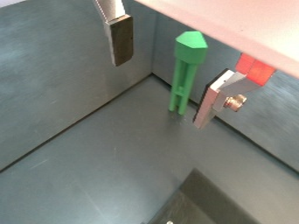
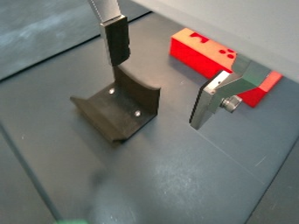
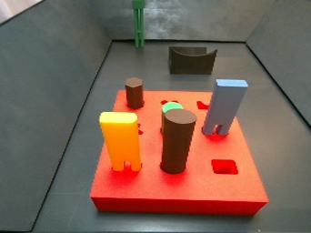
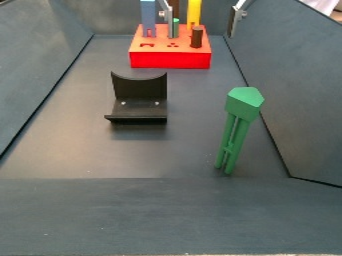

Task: Pick up the 3 prong object. Move up. Move to above the board. Insert the 3 prong object.
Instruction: Pick up the 3 prong object.

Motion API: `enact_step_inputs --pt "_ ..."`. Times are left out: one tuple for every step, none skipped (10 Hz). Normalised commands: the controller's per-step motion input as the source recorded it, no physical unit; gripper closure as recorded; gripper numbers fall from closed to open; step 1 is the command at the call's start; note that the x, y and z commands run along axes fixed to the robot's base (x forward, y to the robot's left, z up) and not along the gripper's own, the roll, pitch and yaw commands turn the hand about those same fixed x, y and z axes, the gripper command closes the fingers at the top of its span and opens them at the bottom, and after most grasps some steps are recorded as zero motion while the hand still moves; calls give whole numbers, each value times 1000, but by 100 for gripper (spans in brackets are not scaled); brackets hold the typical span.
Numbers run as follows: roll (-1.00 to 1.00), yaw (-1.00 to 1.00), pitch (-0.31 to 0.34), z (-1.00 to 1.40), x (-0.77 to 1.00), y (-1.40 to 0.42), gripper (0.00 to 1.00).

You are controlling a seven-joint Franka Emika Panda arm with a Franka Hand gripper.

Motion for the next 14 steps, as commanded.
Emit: enact_step_inputs --pt "-7 763 -16 -220 -180 489 0" --pt "-3 760 -19 -214 -177 497 0" --pt "0 754 -20 -206 -163 509 0" --pt "0 737 -9 -177 -157 523 0" --pt "0 694 0 -97 -129 554 0" --pt "0 597 26 -11 -71 617 0" --pt "0 540 53 -23 -26 651 0" --pt "0 589 27 -29 -83 600 0" --pt "4 800 0 -114 -40 397 0" --pt "76 977 0 -237 0 140 0" --pt "124 1000 0 -300 0 14 0" --pt "234 983 17 -326 0 0 0" --pt "251 949 41 -291 0 3 0" --pt "206 803 46 -197 0 191 0"
